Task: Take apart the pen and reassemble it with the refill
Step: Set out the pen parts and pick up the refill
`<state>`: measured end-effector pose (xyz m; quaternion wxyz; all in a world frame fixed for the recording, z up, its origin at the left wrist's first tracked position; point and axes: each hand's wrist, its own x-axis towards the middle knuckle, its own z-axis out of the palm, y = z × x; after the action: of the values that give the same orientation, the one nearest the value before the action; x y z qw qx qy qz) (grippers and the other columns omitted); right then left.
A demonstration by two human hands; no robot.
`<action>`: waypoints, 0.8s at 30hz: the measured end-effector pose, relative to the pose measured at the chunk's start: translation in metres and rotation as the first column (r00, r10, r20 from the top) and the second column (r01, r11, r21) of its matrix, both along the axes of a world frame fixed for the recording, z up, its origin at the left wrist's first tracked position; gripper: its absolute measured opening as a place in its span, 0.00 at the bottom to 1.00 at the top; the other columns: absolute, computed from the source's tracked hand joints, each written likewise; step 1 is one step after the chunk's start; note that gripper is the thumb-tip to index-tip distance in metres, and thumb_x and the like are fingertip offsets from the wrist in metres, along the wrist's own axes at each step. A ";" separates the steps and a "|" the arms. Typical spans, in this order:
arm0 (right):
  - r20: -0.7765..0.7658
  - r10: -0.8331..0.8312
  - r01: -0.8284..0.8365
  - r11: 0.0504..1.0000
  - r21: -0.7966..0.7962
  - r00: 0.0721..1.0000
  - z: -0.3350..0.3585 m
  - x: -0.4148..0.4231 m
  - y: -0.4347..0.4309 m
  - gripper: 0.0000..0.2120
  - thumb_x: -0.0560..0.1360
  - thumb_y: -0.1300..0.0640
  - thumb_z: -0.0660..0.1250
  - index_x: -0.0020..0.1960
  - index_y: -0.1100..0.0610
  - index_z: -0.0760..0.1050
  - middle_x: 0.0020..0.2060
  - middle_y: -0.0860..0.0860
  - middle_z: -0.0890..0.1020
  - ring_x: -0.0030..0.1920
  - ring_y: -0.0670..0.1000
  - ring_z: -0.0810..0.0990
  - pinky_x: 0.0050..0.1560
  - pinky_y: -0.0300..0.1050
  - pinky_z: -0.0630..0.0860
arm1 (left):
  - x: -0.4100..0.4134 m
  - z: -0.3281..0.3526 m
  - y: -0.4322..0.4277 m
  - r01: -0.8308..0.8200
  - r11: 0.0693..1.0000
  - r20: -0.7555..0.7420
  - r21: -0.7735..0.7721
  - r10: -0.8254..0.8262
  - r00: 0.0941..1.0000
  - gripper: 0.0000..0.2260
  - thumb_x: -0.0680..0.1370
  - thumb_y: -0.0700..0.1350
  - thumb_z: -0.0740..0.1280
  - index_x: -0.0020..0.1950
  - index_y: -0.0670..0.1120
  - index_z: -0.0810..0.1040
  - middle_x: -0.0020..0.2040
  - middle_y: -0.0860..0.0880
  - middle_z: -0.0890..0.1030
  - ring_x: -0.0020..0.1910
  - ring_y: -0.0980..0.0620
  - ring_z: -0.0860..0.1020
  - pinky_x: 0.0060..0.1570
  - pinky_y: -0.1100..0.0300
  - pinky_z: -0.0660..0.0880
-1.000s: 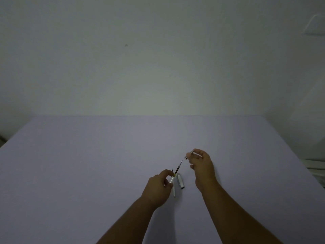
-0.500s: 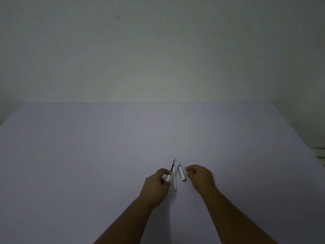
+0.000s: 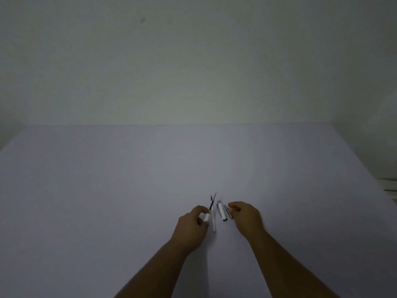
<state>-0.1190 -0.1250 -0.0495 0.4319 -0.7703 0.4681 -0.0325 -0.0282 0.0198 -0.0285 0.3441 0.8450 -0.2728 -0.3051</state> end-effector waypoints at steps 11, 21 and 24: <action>0.307 -0.151 0.008 0.907 0.421 0.940 0.029 0.007 0.008 0.05 0.73 0.60 0.68 0.41 0.55 0.82 0.31 0.48 0.80 0.33 0.46 0.75 0.37 0.39 0.71 | -0.008 0.006 -0.010 0.038 0.998 0.023 -0.048 -0.037 0.999 0.10 0.77 0.42 0.64 0.57 0.50 0.75 0.36 0.48 0.79 0.30 0.54 0.75 0.33 0.59 0.76; 0.279 -0.446 0.305 0.849 0.431 0.850 0.019 0.007 -0.025 0.10 0.75 0.62 0.64 0.35 0.58 0.75 0.32 0.55 0.77 0.30 0.49 0.73 0.36 0.42 0.75 | -0.006 0.005 -0.009 0.001 1.000 0.039 -0.001 -0.001 0.999 0.13 0.77 0.44 0.64 0.62 0.48 0.74 0.44 0.47 0.80 0.38 0.51 0.76 0.40 0.59 0.75; 0.076 -0.209 0.196 0.968 0.154 0.975 0.006 0.000 -0.026 0.12 0.73 0.59 0.67 0.31 0.55 0.74 0.32 0.56 0.79 0.33 0.54 0.77 0.45 0.52 0.79 | -0.004 0.002 -0.007 -0.016 1.000 0.080 0.015 0.015 0.997 0.14 0.78 0.46 0.63 0.63 0.46 0.75 0.53 0.45 0.81 0.42 0.54 0.74 0.44 0.64 0.70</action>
<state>-0.1194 -0.1512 -0.0433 0.5024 -0.6824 0.5253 -0.0773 -0.0326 0.0125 -0.0265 0.3289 0.8612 -0.2773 -0.2707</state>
